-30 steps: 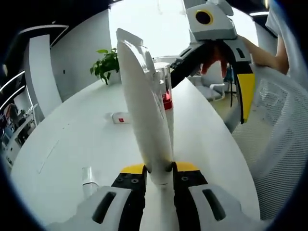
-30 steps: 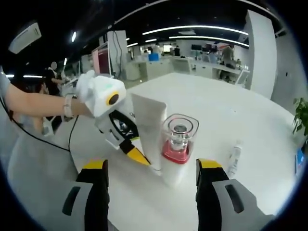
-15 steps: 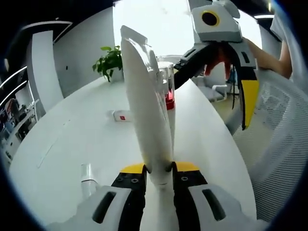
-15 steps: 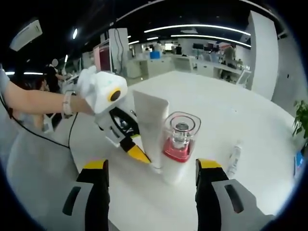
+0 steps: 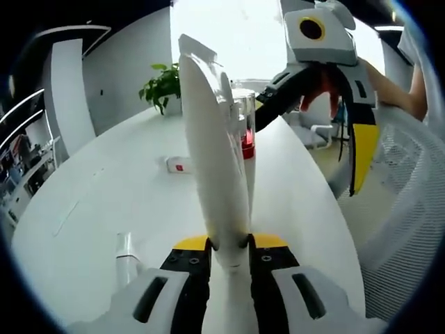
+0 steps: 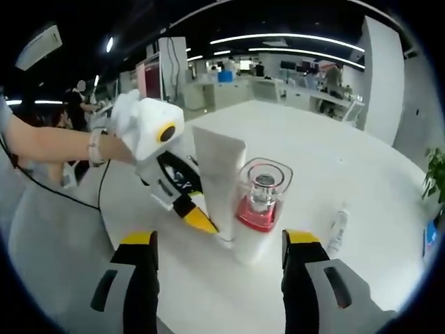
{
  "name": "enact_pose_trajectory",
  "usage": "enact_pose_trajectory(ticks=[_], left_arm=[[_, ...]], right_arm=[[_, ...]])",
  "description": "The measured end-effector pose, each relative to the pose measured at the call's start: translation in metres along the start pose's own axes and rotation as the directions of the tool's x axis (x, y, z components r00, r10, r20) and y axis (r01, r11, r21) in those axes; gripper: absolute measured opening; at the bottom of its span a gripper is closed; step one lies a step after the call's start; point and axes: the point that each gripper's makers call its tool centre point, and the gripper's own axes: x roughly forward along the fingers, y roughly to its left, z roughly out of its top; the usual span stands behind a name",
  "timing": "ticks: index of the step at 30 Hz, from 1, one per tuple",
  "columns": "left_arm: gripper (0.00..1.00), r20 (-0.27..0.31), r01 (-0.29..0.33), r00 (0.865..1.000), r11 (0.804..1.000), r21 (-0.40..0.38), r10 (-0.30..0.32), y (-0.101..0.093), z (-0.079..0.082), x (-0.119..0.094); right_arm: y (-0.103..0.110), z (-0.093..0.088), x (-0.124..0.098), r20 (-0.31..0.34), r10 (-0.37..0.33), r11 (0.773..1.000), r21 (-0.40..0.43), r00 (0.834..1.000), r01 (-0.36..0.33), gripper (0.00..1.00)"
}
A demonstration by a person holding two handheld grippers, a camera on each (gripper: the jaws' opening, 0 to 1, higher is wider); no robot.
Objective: Arrange the skincare products in the storage area until every visible bottle or jar stands upright without overlapping.
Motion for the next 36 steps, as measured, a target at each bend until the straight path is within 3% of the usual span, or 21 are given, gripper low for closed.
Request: enact_pose_trajectory(ticks=[4, 10, 13, 18, 21, 26, 28, 29, 36], left_arm=[[0.23, 0.013, -0.001, 1.000, 1.000, -0.003, 0.001, 0.000, 0.001, 0.000], [0.30, -0.012, -0.020, 1.000, 1.000, -0.018, 0.020, -0.001, -0.005, 0.000], [0.34, 0.011, -0.031, 0.999, 0.998, -0.058, 0.032, 0.001, -0.003, -0.006], [0.43, 0.008, -0.061, 0.998, 0.996, -0.063, 0.061, 0.002, -0.003, -0.016], [0.55, 0.004, -0.069, 0.998, 0.992, -0.101, 0.070, 0.000, -0.006, -0.022], [0.62, 0.002, -0.088, 0.996, 0.988, -0.128, 0.089, 0.003, -0.011, -0.030], [0.67, -0.002, -0.093, 0.996, 0.986, -0.137, 0.094, 0.003, -0.015, -0.035], [0.74, -0.002, -0.093, 0.996, 0.982, -0.167, 0.094, 0.000, -0.016, -0.044], [0.87, -0.006, -0.138, 0.990, 0.975, -0.173, 0.139, -0.005, -0.017, -0.063]], right_arm=[[-0.002, 0.000, 0.001, -0.003, -0.005, 1.000, 0.002, 1.000, 0.005, 0.75], [0.000, -0.003, 0.001, -0.014, -0.001, 1.000, -0.005, 1.000, 0.001, 0.75], [-0.002, -0.004, 0.002, -0.023, -0.006, 1.000, -0.007, 1.000, 0.006, 0.76], [-0.001, -0.007, 0.003, -0.034, -0.007, 1.000, -0.024, 0.999, 0.006, 0.79], [-0.001, -0.007, 0.003, -0.035, -0.009, 1.000, -0.025, 0.999, 0.008, 0.81], [-0.004, -0.010, 0.004, -0.049, -0.028, 0.999, -0.028, 0.998, 0.027, 0.88], [-0.006, -0.010, 0.005, -0.046, -0.036, 0.999, -0.035, 0.998, 0.035, 0.97], [-0.005, -0.008, 0.005, -0.037, -0.040, 0.999, -0.038, 0.999, 0.039, 0.98], [-0.002, -0.009, 0.007, -0.048, -0.034, 0.998, -0.052, 0.998, 0.032, 0.99]])
